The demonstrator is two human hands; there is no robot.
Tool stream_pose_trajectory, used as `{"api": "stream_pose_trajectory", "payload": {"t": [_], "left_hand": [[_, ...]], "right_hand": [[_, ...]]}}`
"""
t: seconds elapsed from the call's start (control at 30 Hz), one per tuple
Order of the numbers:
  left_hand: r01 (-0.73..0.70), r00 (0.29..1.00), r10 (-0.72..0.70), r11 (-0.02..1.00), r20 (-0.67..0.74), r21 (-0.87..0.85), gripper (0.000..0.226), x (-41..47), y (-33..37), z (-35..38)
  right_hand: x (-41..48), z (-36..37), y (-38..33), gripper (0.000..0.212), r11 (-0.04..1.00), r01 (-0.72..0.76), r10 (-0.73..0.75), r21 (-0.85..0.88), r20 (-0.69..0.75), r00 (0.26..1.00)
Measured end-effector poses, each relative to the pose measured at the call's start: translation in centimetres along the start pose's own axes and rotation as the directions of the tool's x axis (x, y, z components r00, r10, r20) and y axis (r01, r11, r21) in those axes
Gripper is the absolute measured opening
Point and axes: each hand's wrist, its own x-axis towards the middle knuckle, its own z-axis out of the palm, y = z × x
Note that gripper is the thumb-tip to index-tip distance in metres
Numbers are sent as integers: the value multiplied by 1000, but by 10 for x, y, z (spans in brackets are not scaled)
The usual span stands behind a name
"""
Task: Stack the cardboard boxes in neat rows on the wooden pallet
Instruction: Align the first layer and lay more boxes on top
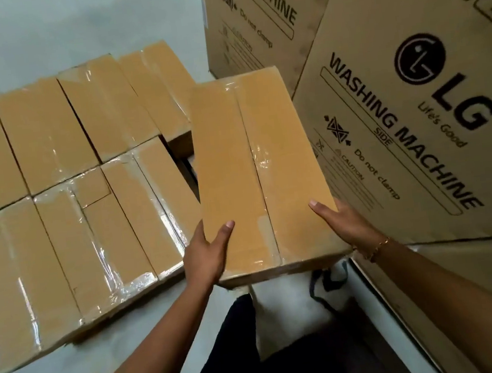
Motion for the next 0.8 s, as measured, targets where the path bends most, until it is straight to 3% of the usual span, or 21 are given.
{"api": "stream_pose_trajectory", "payload": {"t": [0.17, 0.27, 0.4, 0.5, 0.67, 0.8], "left_hand": [[29, 1000, -29, 1000, -2, -6, 71, 62, 1, 52], [71, 997, -72, 997, -18, -6, 72, 82, -9, 83], [121, 991, -124, 991, -54, -54, 71, 101, -40, 125], [153, 980, -163, 983, -109, -97, 73, 113, -73, 158], [183, 961, -222, 958, -166, -221, 85, 138, -140, 217], [183, 952, -244, 938, -185, -293, 79, 169, -190, 260]], "right_hand": [[83, -9, 14, 88, 999, -4, 3, 32, 34, 999], [121, -13, 31, 85, 999, 26, -23, -37, 64, 998], [153, -6, 37, 59, 997, 20, -13, -72, 104, 995], [192, 6, 78, 56, 993, 18, 2, -116, 169, 986], [258, 36, 141, 73, 993, 43, -12, -107, 268, 963], [304, 66, 190, 66, 993, 63, -30, -101, 301, 953]]}}
